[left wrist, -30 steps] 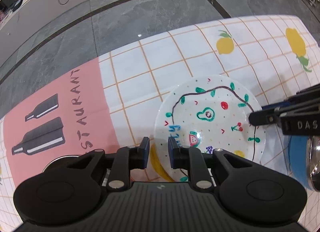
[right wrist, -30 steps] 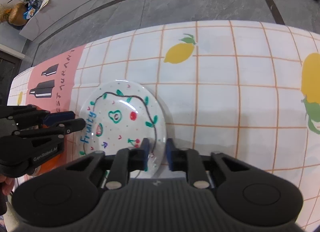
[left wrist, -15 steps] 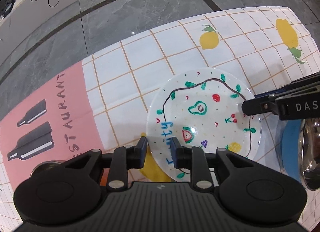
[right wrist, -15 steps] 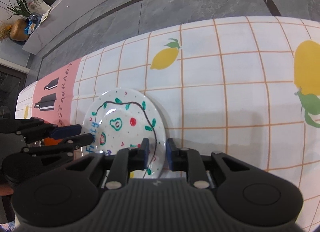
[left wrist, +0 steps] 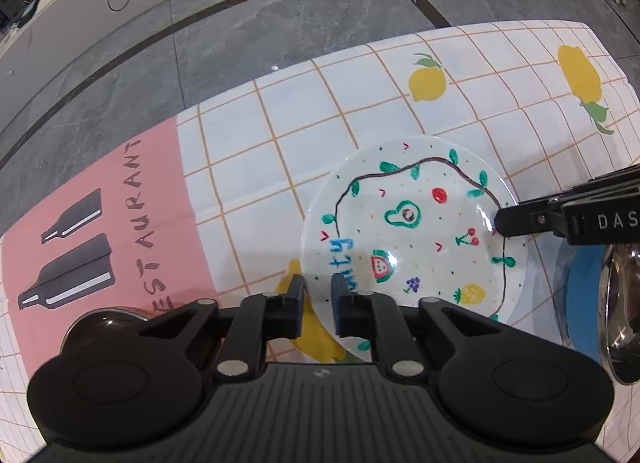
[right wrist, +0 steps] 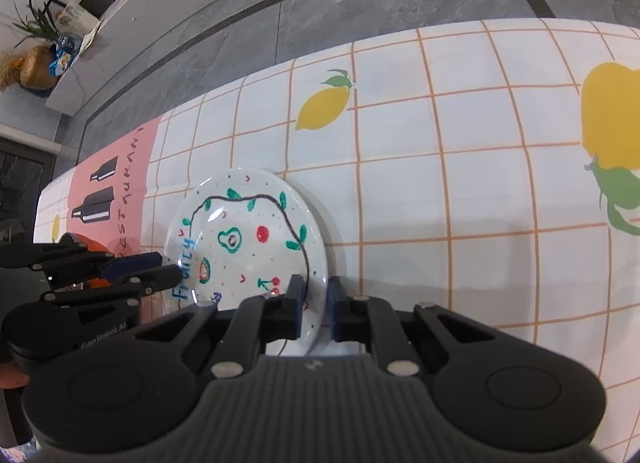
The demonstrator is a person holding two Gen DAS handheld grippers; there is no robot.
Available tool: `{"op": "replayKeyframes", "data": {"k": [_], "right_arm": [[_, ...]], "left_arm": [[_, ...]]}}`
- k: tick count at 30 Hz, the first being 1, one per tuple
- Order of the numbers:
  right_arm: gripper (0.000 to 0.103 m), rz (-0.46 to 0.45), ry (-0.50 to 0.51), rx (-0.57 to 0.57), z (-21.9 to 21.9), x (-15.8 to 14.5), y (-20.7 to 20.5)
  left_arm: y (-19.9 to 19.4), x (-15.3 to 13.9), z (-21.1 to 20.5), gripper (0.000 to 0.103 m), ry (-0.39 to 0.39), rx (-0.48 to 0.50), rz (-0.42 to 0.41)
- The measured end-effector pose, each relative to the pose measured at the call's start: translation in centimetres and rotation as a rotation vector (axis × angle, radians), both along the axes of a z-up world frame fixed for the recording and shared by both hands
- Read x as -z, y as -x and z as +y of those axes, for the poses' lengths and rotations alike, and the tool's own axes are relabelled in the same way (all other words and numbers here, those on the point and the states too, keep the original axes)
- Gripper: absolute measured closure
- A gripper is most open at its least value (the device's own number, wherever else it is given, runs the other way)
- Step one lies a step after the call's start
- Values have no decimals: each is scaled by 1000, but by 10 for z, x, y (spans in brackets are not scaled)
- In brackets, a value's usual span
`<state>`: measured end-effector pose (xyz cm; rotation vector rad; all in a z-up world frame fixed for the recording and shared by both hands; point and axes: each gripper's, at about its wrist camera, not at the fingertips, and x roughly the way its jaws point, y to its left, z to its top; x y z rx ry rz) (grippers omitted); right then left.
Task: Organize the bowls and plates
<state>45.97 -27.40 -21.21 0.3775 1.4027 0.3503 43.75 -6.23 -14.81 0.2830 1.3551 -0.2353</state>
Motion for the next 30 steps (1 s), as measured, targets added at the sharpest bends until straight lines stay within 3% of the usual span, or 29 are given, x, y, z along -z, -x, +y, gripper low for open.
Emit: {"op": "replayKeyframes", "data": {"k": [1, 2, 4, 5, 7, 11, 17, 23, 27, 30], "right_arm": [[93, -4, 2, 0, 1, 0, 1], [93, -9, 4, -1, 1, -1, 1], [97, -16, -7, 7, 0, -4, 1], [98, -8, -55, 14, -1, -4, 1], [100, 12, -130, 25, 2, -9, 1], [98, -17, -6, -15, 24, -13, 3], [102, -27, -11, 12, 14, -6, 1], [103, -54, 17, -23, 11, -13, 0], [84, -47, 18, -38, 8, -10, 1], [82, -33, 0, -33, 3, -6, 2]], "left_arm": [[1, -1, -1, 89, 2, 1, -7], [2, -5, -1, 103, 28, 4, -20], [1, -13, -1, 103, 235, -29, 46], [2, -17, -9, 103, 252, -19, 43], [6, -24, -30, 103, 163, 47, -15], [2, -34, -19, 103, 159, 38, -58], [-5, -23, 13, 78, 1, 18, -106], [-12, 0, 11, 75, -89, 22, -20], [-13, 5, 10, 75, -66, 1, 32], [-13, 5, 9, 75, -53, -5, 39]]}}
